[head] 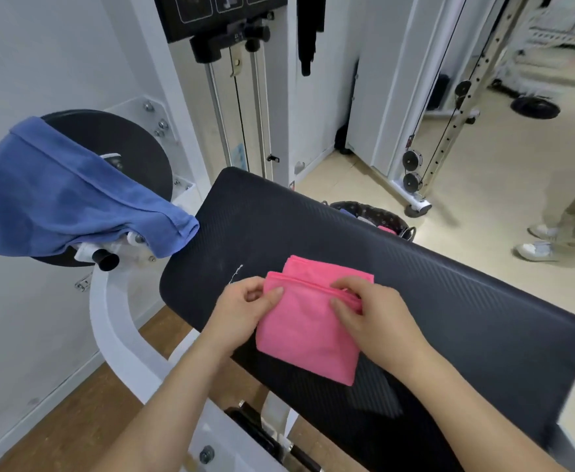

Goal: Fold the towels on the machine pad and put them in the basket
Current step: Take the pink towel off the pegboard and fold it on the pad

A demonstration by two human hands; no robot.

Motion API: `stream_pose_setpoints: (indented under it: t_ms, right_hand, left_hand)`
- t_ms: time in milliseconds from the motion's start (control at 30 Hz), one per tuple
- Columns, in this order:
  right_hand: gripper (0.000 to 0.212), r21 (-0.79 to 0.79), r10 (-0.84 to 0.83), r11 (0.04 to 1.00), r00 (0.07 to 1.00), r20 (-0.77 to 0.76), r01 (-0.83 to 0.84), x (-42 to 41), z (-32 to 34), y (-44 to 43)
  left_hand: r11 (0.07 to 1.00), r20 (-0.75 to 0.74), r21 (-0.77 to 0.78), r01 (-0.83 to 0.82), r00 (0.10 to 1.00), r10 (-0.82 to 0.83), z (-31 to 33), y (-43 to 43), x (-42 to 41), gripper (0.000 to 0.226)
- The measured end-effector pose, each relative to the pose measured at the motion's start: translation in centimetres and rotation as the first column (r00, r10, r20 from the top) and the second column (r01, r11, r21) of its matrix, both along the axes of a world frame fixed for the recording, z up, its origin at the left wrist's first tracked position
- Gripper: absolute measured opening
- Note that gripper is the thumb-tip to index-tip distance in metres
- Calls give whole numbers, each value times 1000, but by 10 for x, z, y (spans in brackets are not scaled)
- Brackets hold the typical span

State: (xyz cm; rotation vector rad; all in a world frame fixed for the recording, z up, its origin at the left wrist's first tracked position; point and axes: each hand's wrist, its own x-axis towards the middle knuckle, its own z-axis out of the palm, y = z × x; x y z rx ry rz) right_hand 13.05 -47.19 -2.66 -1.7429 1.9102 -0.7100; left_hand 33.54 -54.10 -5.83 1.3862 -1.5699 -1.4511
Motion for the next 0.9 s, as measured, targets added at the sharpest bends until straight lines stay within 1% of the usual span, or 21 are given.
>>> stream_pose_setpoints:
  t_ms: [67, 200, 267, 433, 500, 533, 567, 600, 667, 700, 733, 800, 900]
  right_hand:
    - [27, -21, -55, 998, 997, -51, 54, -5, -1, -13]
    - [22, 1, -82, 996, 963, -256, 85, -6, -6, -28]
    - [24, 6, -91, 995, 945, -313, 98, -6, -11, -32]
    - [25, 22, -128, 989, 920, -371, 146, -3, -19, -35]
    - [25, 18, -140, 987, 917, -373, 158, -3, -20, -36]
    - [26, 22, -139, 987, 918, -372, 158, -4, -20, -37]
    - [27, 26, -135, 988, 920, -369, 155, -5, -20, -37]
    - [27, 29, -130, 988, 924, -361, 150, -6, -20, -38]
    - [28, 19, -124, 990, 936, -329, 139, -8, -20, -38]
    - [27, 3, -127, 991, 941, -314, 135, -9, -20, -38]
    - [27, -16, -132, 991, 944, -301, 133, -10, -20, -37]
    - [26, -44, -141, 990, 951, -275, 134, -13, -20, -37]
    - [25, -81, -153, 987, 955, -255, 137, -15, -23, -36]
  left_hand:
    - [995, 63, -63, -76, 995, 80, -6, -10, -16, 13]
    - [968, 251, -219, -124, 951, 179, -24, -23, -34, 20]
    - [953, 309, -271, -138, 925, 222, -27, -24, -39, 27]
    - [911, 348, -384, -154, 889, 297, -32, -20, -47, 36]
    - [901, 370, -409, -143, 877, 307, -32, -18, -50, 32]
    - [887, 379, -442, -135, 868, 320, -31, -16, -52, 27]
    - [850, 382, -512, -123, 854, 353, -30, -14, -52, 26]
    - [788, 372, -608, -97, 842, 391, -29, -12, -52, 31]
    - [620, 351, -784, 37, 850, 393, -32, -5, -51, 34]
    - [558, 362, -820, 126, 870, 335, -36, -1, -53, 33]
    - [530, 395, -821, 212, 881, 260, -40, 4, -54, 35]
    - [557, 498, -755, 346, 855, 144, -48, 13, -56, 49]
    - [619, 632, -637, 459, 771, 79, -54, 18, -58, 74]
